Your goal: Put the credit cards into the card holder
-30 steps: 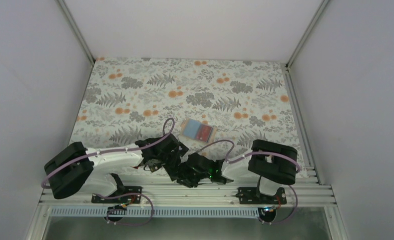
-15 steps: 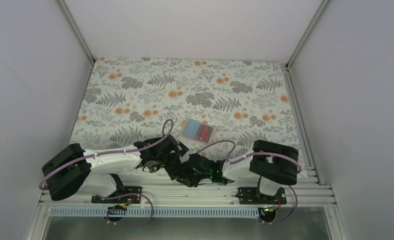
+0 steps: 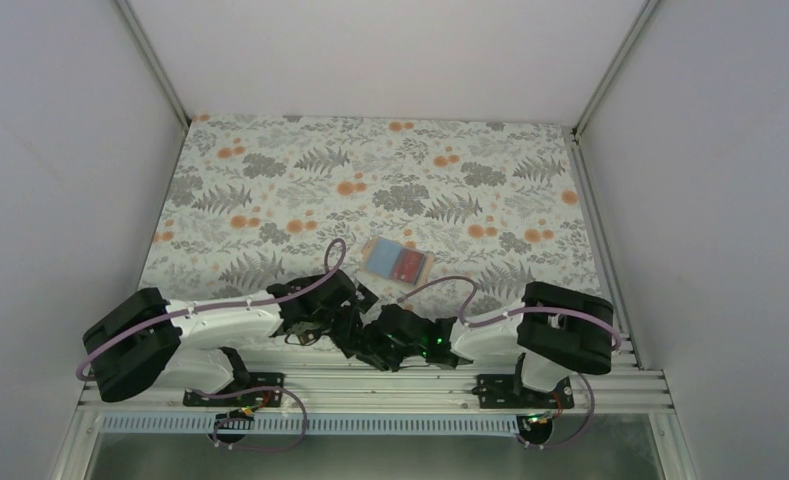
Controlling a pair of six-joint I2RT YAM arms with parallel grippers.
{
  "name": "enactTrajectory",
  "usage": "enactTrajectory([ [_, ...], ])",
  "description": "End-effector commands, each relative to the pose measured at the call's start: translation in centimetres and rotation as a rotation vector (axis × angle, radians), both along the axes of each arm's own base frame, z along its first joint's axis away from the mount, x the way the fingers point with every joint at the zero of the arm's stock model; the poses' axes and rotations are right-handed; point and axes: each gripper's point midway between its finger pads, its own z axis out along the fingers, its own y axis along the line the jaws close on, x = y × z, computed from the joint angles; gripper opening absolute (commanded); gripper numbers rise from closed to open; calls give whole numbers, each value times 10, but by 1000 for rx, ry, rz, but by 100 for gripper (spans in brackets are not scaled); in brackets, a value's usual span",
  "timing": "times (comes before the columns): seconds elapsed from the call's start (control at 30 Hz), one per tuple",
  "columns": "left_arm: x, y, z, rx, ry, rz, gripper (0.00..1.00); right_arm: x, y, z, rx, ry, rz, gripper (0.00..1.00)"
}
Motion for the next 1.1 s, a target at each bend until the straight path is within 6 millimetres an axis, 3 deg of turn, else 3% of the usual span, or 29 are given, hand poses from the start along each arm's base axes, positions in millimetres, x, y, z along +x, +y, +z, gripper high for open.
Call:
enactTrajectory([
  [0.0,-17,7,-10,21,67,-20,46,17,5,16,25,-73,-51,36],
  [0.77,-14,0,-5,17,62,-36,46,43,-14,21,5,-116,-142,23],
  [1.07,-13,-2,-7,22,66,-40,46,45,-18,15,-10,-108,-144,12],
])
